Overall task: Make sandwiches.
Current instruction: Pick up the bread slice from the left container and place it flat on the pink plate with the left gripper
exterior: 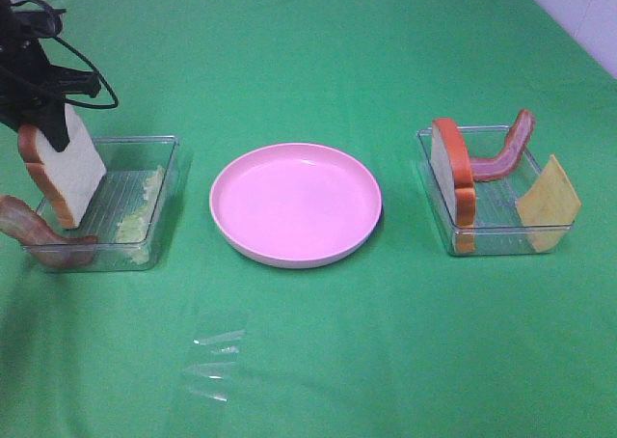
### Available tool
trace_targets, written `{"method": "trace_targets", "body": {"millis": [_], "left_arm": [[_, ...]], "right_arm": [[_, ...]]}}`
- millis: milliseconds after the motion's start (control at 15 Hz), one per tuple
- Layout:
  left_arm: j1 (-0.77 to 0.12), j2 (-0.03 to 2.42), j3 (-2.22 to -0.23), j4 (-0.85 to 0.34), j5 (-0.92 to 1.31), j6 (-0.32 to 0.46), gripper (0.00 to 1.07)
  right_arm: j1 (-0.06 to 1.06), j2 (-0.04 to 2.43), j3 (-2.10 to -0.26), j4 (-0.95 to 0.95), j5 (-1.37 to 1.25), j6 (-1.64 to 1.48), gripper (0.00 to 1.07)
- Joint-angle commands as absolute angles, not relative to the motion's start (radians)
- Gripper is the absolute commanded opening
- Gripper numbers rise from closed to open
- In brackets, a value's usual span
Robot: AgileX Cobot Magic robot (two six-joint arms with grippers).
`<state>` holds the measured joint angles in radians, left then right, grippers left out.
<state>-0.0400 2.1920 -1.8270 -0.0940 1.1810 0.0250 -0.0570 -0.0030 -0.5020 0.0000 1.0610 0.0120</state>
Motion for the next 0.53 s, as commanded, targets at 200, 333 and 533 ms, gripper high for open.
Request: {"method": "trace_targets", "body": {"millis": [200, 333, 533], "left_arm": [[-0.045, 2.109, -1.830, -0.130, 1.217, 0.025, 0.00], [-0.045, 2.065, -1.830, -0.130, 1.235, 0.025, 0.00], [-0.045, 1.983, -1.830, -0.177, 1.235, 0.025, 0.00]], "right_arm": [[-0.063, -0.027, -0.500, -0.007, 1.059, 0.014, 0.99], [-0.063, -0.027, -0.500, -0.007, 1.059, 0.014, 0.99], [-0.063, -0.027, -0.500, -0.007, 1.059, 0.014, 0.99]]}}
